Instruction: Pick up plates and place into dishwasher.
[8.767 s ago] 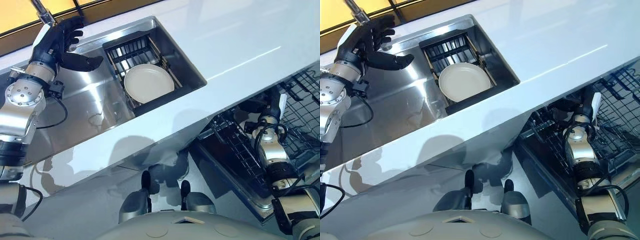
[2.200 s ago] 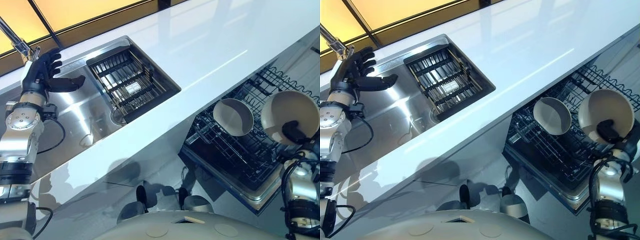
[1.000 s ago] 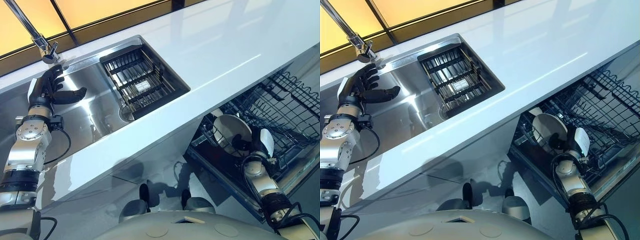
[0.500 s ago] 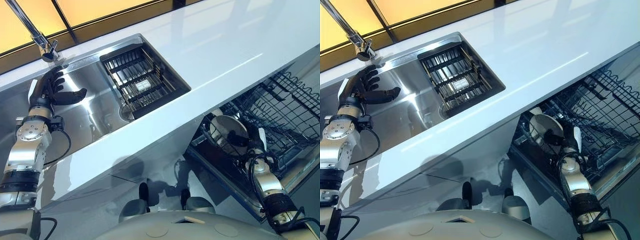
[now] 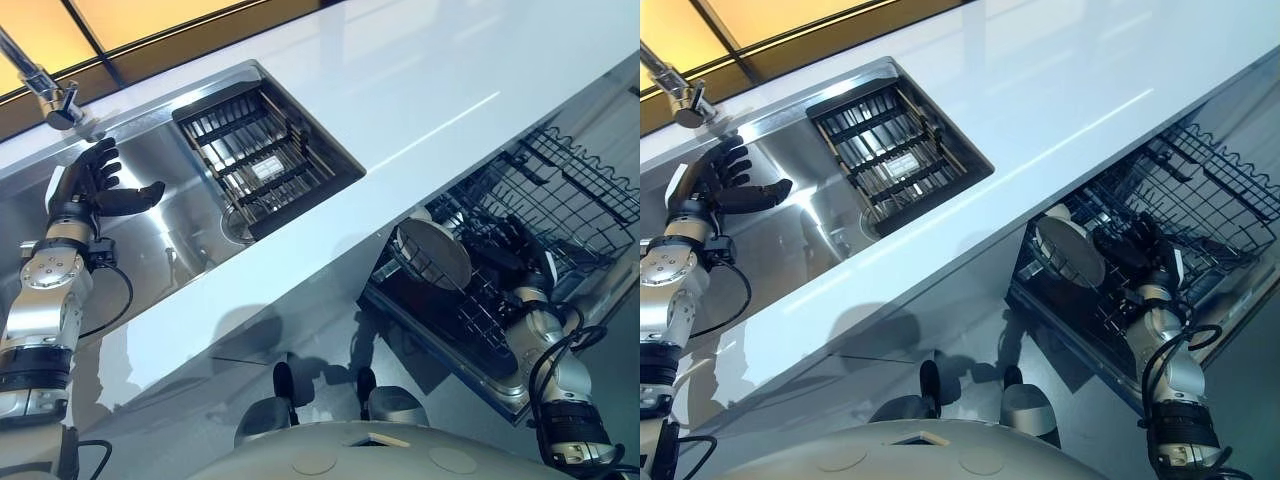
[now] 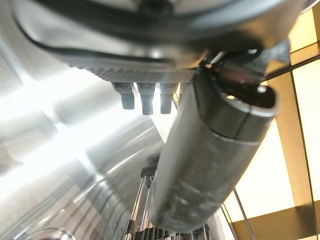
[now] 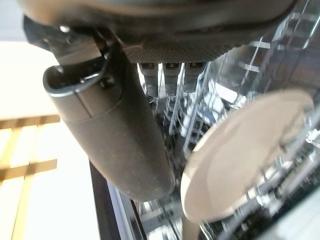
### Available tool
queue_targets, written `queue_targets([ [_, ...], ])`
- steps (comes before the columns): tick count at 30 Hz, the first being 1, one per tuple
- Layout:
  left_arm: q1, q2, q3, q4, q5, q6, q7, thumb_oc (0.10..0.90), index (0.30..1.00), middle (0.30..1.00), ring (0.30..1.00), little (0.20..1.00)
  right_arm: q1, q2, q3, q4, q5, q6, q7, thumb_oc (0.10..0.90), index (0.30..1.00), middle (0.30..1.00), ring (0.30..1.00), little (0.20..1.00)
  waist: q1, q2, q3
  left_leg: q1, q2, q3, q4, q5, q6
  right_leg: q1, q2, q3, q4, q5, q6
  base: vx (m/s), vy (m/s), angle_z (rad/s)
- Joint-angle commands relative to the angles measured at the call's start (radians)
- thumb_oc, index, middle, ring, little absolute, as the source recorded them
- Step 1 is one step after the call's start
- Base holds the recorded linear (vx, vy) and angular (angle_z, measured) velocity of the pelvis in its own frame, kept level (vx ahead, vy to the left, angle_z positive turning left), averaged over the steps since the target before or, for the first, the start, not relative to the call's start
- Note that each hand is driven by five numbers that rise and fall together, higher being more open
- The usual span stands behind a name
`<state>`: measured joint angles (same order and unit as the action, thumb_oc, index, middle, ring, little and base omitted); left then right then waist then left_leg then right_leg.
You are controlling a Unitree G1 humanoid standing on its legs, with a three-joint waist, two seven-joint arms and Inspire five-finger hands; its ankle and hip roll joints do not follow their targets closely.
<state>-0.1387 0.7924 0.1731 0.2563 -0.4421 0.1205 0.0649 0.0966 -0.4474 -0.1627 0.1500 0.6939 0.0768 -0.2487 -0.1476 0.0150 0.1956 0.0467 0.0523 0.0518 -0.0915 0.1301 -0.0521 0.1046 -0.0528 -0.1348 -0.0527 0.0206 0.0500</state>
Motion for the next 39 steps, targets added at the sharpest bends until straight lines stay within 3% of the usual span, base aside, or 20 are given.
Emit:
queue_targets([
  [1, -0.095, 0.075, 0.105, 0.032, -0.001, -0.129, -0.016, 0.8, 0.9, 0.9, 0.9, 0.9, -0.031, -0.007, -0.055, -0.159, 0.086, -0.172, 0.027, 0.8, 0.9, 0.9, 0.9, 0.9, -0.031, 0.037, -0.047, 0.029, -0.058, 0.035, 0.008, -0.131, 0.032, -0.12, 0.044, -0.031, 0.227, -0.152, 0.067, -0.02, -0.044, -0.13],
  [6, -0.103, 0.08, 0.1, 0.057, -0.008, -0.137, -0.012, 0.8, 0.9, 0.9, 0.9, 0.9, -0.02, 0.026, -0.087, -0.147, 0.005, -0.321, -0.094, 0.8, 0.9, 0.9, 0.9, 0.9, -0.042, 0.048, -0.045, 0.024, -0.052, 0.04, 0.011, -0.131, 0.03, -0.135, 0.042, -0.035, 0.25, -0.159, 0.072, -0.01, -0.052, -0.11],
  [11, -0.131, 0.084, 0.084, 0.069, -0.01, -0.117, -0.007, 0.8, 0.9, 0.9, 0.9, 0.9, -0.028, 0.022, -0.074, -0.065, -0.123, -0.311, -0.174, 0.8, 0.9, 0.9, 0.9, 0.9, -0.043, 0.064, -0.038, 0.022, -0.047, 0.041, 0.016, -0.129, 0.027, -0.143, 0.039, -0.037, 0.273, -0.168, 0.072, 0.0, -0.045, -0.14],
  [20, -0.206, 0.103, 0.016, 0.099, -0.026, -0.099, -0.001, 0.8, 0.9, 0.9, 0.9, 0.9, -0.081, 0.003, -0.001, 0.234, -0.11, -0.392, -0.242, 0.8, 0.9, 0.9, 0.9, 0.9, -0.019, 0.093, -0.007, 0.002, -0.036, 0.028, 0.043, -0.13, 0.02, -0.157, 0.028, -0.047, 0.325, -0.195, 0.062, 0.01, -0.077, -0.02],
  [30, -0.311, 0.119, -0.06, 0.086, -0.054, -0.069, 0.039, 0.8, 0.9, 0.9, 0.9, 0.9, -0.191, -0.052, 0.05, 0.449, -0.059, -0.346, -0.266, 0.8, 0.9, 0.9, 0.9, 0.9, 0.013, 0.134, 0.068, -0.053, -0.03, -0.002, 0.068, -0.122, 0.007, -0.201, 0.017, -0.053, 0.394, -0.232, 0.039, -0.05, -0.054, 0.12],
  [32, -0.326, 0.123, -0.068, 0.091, -0.056, -0.07, 0.04, 0.8, 0.9, 0.9, 0.9, 0.9, -0.211, -0.061, 0.054, 0.478, -0.022, -0.348, -0.258, 0.8, 0.9, 0.9, 0.9, 0.9, 0.018, 0.137, 0.079, -0.062, -0.028, -0.005, 0.072, -0.122, 0.004, -0.205, 0.017, -0.053, 0.397, -0.234, 0.036, -0.07, -0.053, 0.14],
  [34, -0.353, 0.129, -0.091, 0.084, -0.064, -0.068, 0.055, 0.8, 0.9, 0.9, 0.9, 0.9, -0.247, -0.058, 0.06, 0.528, 0.105, -0.358, -0.192, 0.8, 0.9, 0.9, 0.9, 0.9, 0.028, 0.142, 0.103, -0.078, -0.026, -0.016, 0.079, -0.119, 0.0, -0.211, 0.018, -0.053, 0.4, -0.237, 0.027, -0.07, -0.061, 0.09],
  [39, -0.409, 0.144, -0.114, 0.092, -0.068, -0.057, 0.052, 0.8, 0.9, 0.9, 0.9, 0.9, -0.315, -0.016, 0.089, 0.507, 0.477, -0.382, 0.115, 0.8, 0.9, 0.9, 0.9, 0.9, 0.043, 0.142, 0.138, -0.097, -0.021, -0.033, 0.094, -0.119, -0.003, -0.216, 0.02, -0.058, 0.408, -0.238, 0.013, -0.03, -0.04, 0.12],
])
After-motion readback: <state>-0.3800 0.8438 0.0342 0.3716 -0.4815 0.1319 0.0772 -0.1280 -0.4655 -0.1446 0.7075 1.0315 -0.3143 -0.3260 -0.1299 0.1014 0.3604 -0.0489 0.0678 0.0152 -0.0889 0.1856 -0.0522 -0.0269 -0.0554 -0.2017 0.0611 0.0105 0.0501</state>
